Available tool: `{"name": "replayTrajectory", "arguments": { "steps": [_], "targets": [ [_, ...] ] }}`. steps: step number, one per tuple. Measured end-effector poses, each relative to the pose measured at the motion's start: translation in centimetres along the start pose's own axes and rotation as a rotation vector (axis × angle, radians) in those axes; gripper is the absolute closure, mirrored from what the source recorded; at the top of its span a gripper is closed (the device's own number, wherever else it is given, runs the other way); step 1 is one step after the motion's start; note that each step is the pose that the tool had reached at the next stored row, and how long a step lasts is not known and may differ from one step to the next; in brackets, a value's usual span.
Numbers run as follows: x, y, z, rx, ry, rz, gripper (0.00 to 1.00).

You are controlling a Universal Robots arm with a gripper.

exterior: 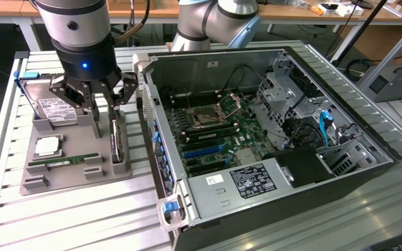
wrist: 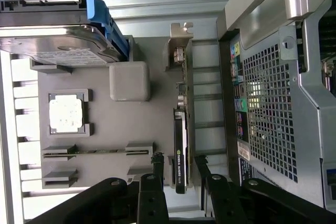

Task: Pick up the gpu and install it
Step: 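Pick up the gpu and move the gpu toward the slot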

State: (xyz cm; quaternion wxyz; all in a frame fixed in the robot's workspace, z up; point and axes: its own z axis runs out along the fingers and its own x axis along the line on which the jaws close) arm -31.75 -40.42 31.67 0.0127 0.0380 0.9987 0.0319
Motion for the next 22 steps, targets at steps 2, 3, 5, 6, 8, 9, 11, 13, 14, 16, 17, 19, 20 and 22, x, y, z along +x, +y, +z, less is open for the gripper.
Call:
{"name": "replayTrajectory", "arguments": {
  "steps": [2, 3, 5, 6, 8, 9, 11, 13, 14, 16, 17, 19, 20, 22],
  "targets": [
    [0.00, 0.00, 0.00, 0.0000, 0.0000, 0.000, 0.64],
    [0.00, 0.00, 0.00, 0.0000, 0.0000, 0.000, 0.64],
    [0.00, 0.00, 0.00, 0.0000, 0.0000, 0.000, 0.64],
    [0.00, 0.00, 0.00, 0.0000, 0.0000, 0.000, 0.64],
    [0.00, 0.00, 0.00, 0.0000, 0.0000, 0.000, 0.63],
    [0.00, 0.00, 0.00, 0.0000, 0.0000, 0.000, 0.57],
    [0.00, 0.00, 0.00, 0.0000, 0.0000, 0.000, 0.51],
    [0.00, 0.00, 0.00, 0.0000, 0.0000, 0.000, 0.44],
    [0.00, 0.00, 0.00, 0.0000, 0.0000, 0.000, 0.44],
    [0.00, 0.00, 0.00, 0.0000, 0.0000, 0.000, 0.44],
    [0.00, 0.00, 0.00, 0.0000, 0.0000, 0.000, 0.44],
    [0.00, 0.00, 0.04, -0.0001, -0.0001, 0.000, 0.44],
    [0.00, 0.00, 0.09, -0.0001, -0.0001, 0.000, 0.44],
    [0.01, -0.01, 0.14, 0.0000, 0.0000, 0.000, 0.44]
  ]
}}
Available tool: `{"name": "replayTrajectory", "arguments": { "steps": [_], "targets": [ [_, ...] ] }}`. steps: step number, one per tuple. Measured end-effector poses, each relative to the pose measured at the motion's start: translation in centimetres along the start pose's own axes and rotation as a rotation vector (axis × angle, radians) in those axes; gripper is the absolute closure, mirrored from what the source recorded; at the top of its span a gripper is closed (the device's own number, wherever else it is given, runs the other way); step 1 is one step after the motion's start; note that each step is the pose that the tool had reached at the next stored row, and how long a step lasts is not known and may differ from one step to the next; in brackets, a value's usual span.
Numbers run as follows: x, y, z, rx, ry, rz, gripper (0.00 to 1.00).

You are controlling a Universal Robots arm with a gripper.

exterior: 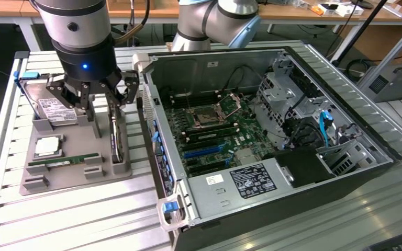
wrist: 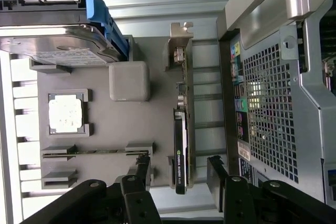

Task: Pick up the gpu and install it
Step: 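Pick up the gpu and move the gpu toward the slot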

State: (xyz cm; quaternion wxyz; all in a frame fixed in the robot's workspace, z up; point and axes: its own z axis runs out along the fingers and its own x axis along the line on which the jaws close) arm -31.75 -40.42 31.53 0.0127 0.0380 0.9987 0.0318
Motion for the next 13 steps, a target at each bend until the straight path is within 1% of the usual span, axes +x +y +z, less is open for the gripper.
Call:
{"name": "replayTrajectory", "arguments": {
  "steps": [13],
  "targets": [
    [0.00, -0.12, 0.36, 0.0000, 0.0000, 0.000, 0.44]
  ]
}}
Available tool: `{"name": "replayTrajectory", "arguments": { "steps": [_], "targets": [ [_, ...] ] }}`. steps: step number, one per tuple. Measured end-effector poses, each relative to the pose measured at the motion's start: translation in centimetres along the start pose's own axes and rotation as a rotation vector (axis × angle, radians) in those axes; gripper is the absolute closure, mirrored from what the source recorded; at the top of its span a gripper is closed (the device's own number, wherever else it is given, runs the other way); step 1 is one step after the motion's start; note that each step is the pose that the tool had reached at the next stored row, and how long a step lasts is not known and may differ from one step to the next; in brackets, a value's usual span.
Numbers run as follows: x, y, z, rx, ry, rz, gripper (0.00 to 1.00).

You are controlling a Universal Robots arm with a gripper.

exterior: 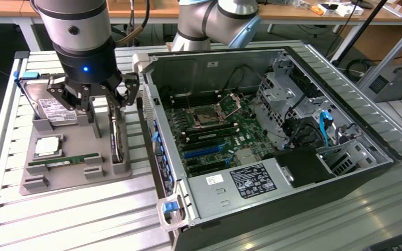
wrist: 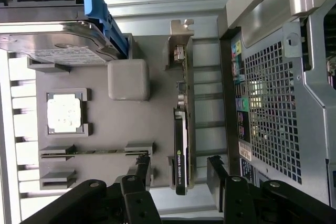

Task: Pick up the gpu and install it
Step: 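Pick up the gpu and move the gpu toward the slot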

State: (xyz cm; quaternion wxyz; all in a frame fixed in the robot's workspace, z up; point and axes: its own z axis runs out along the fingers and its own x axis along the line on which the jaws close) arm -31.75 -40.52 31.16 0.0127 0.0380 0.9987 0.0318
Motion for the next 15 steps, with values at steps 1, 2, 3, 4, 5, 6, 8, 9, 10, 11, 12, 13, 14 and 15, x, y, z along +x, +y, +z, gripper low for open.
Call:
{"name": "replayTrajectory", "arguments": {
  "steps": [1, 2, 3, 4, 5, 6, 8, 9, 10, 11, 12, 13, 14, 15],
  "targets": [
    [0.00, -0.01, 0.02, 0.0001, 0.0000, 0.000, 0.44],
    [0.00, -0.01, 0.05, 0.0000, 0.0000, 0.000, 0.44],
    [0.00, -0.02, 0.08, 0.0000, -0.0001, 0.000, 0.44],
    [0.00, -0.03, 0.10, 0.0000, -0.0001, 0.000, 0.44],
    [0.00, -0.03, 0.14, 0.0000, -0.0001, 0.000, 0.44],
    [0.00, -0.04, 0.15, 0.0000, 0.0000, 0.000, 0.44],
    [0.00, -0.06, 0.21, 0.0000, 0.0000, 0.000, 0.44],
    [0.00, -0.07, 0.23, 0.0000, 0.0000, 0.000, 0.44],
    [0.00, -0.08, 0.25, 0.0000, 0.0000, 0.000, 0.44],
    [0.00, -0.08, 0.27, 0.0000, 0.0000, 0.000, 0.44],
    [0.00, -0.09, 0.30, 0.0000, -0.0001, 0.000, 0.44],
    [0.00, -0.10, 0.35, 0.0000, 0.0000, 0.000, 0.44],
    [0.00, -0.12, 0.40, -0.0001, -0.0001, 0.000, 0.44],
    [0.00, -0.15, 0.48, -0.0001, -0.0001, 0.000, 0.44]
  ]
}}
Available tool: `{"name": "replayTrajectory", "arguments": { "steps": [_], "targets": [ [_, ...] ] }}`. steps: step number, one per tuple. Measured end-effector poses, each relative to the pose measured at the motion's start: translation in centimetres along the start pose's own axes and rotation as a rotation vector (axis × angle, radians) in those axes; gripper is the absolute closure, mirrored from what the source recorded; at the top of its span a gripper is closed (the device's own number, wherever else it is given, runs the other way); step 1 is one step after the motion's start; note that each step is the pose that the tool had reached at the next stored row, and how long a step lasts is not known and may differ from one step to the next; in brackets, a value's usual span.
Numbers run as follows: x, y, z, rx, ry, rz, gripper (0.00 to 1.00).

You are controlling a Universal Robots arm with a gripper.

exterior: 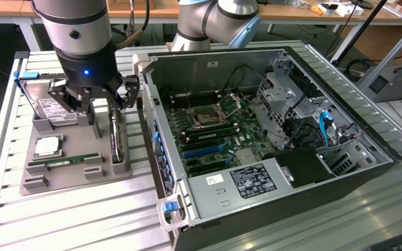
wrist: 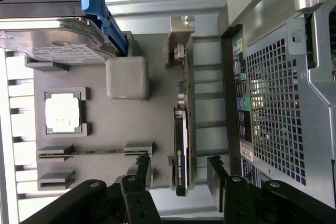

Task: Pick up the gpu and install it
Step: 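Pick up the gpu and move the gpu toward the slot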

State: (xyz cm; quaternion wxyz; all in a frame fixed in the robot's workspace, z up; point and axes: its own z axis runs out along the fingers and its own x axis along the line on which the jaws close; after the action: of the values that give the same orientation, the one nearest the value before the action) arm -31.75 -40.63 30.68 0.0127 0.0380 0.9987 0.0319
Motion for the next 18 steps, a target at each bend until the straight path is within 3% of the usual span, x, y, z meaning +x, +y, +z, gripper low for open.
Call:
{"name": "replayTrajectory", "arguments": {
  "steps": [18],
  "targets": [
    [-0.05, -0.03, 1.04, 0.0001, 0.0001, 0.000, 0.44]
  ]
}}
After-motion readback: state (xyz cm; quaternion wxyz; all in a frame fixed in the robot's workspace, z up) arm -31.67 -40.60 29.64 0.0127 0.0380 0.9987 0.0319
